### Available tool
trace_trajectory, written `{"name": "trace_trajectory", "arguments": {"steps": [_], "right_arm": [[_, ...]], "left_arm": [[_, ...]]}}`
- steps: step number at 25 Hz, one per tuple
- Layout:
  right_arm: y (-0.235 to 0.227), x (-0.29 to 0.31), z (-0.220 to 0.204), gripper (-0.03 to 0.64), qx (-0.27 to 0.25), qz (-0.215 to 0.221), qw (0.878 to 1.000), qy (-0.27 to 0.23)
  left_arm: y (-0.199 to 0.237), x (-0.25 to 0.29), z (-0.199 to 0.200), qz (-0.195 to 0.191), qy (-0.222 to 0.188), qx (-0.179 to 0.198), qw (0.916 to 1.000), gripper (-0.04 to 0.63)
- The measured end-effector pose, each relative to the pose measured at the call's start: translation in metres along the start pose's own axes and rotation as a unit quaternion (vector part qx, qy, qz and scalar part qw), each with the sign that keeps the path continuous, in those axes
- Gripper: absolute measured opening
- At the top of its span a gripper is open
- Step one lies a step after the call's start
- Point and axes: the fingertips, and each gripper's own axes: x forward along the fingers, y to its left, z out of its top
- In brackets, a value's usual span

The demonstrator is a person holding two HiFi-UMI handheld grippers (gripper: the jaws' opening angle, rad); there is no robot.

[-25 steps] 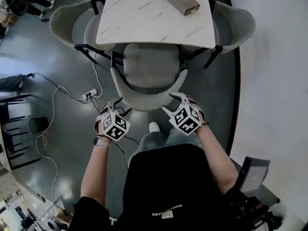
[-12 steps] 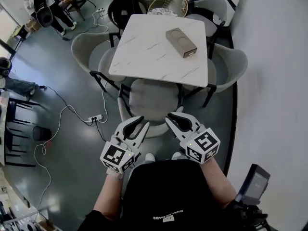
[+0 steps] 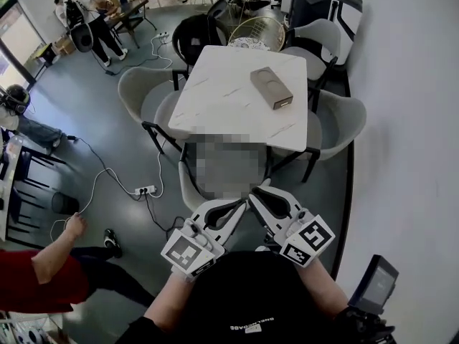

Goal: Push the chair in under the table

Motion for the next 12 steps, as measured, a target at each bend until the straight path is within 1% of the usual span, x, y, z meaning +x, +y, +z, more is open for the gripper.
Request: {"name": "trace_trajectory", "arguments": {"steps": [3, 5, 8, 12], "right_arm": [[0.002, -0.008, 0.008, 0.052, 0.009, 0.001, 1.0, -0.018], [0.003, -0.012, 0.009, 0.052, 0.014, 0.0, 1.0, -0.024], [0.005, -0.018, 0.005, 0.052, 0.006, -0.003, 1.0, -0.025], [0.01, -0.024, -0.002, 0.037, -0.012, -0.012, 1.0, -0.019]], "left_arm": [[-0.008, 0.0, -0.004, 0.001, -0.003, 0.005, 1.0, 0.006], [-0.011, -0.001, -0.002, 0.001, -0.021, -0.019, 0.9996, 0.005], [-0.014, -0.002, 0.003, -0.015, -0.052, -0.062, 0.9966, 0.005], [-0.02, -0.004, 0.006, -0.044, -0.068, -0.093, 0.9923, 0.006]]}}
